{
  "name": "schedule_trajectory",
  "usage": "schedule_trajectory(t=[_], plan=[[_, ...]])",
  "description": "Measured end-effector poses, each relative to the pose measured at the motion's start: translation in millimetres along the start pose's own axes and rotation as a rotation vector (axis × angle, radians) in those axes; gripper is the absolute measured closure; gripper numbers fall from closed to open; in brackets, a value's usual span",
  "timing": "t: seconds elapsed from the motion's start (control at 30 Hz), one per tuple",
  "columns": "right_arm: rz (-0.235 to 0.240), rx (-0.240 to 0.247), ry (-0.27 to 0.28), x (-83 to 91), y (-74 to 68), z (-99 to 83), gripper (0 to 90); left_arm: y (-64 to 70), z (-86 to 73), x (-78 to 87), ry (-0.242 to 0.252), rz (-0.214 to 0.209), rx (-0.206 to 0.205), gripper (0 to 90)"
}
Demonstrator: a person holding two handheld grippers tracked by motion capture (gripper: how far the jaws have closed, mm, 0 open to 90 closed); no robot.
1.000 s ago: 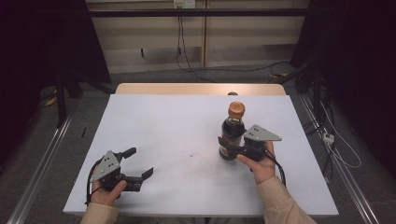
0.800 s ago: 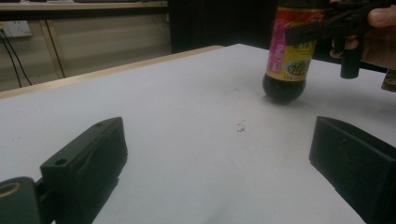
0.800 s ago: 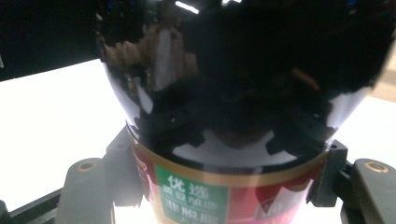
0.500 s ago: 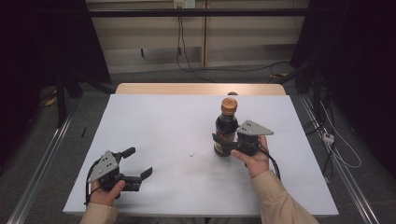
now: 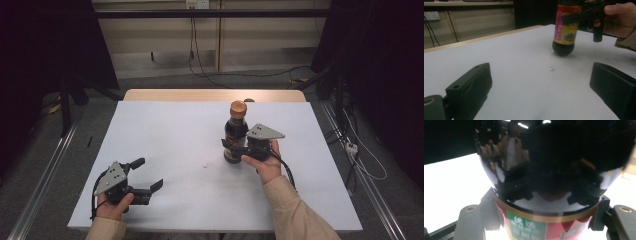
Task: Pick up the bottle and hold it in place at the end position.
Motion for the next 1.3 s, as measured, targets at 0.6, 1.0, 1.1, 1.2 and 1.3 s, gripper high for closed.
schedule_trajectory(t=[0.6, 1.0, 1.1, 1.2, 1.3], plan=[[0.018, -0.011, 0.005, -25.9, 1.3, 1.4, 30.3, 0.8, -0.6, -1.1, -0.001, -0.005, 0.0, 3.9], [0.033, 0.006, -0.003, -42.8, 7.0, 3.6, 30.3, 0.0, -0.8, -0.5, -0.001, -0.004, -0.001, 3.9], [0.032, -0.008, 0.003, -46.7, 8.6, 2.4, 30.3, -0.2, -1.0, -0.5, -0.003, -0.005, 0.0, 3.9], [0.031, 0.001, 0.002, -51.0, 9.6, 0.4, 30.2, -0.2, -1.2, -0.5, -0.001, -0.001, 0.004, 3.9], [0.031, 0.003, -0.004, -54.9, 11.2, -1.2, 30.3, -0.2, -1.0, -0.4, 0.0, -0.001, 0.003, 3.9]])
Point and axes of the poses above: each handheld gripper's, and its own axes: x roughly backward along the jaws, z roughly out of its top, y roughly to its right, the point moved 1 cm from there along -x, roughly forward along the jaws, and after that the axes turned 10 degrees about y, right-handed, at the moved point
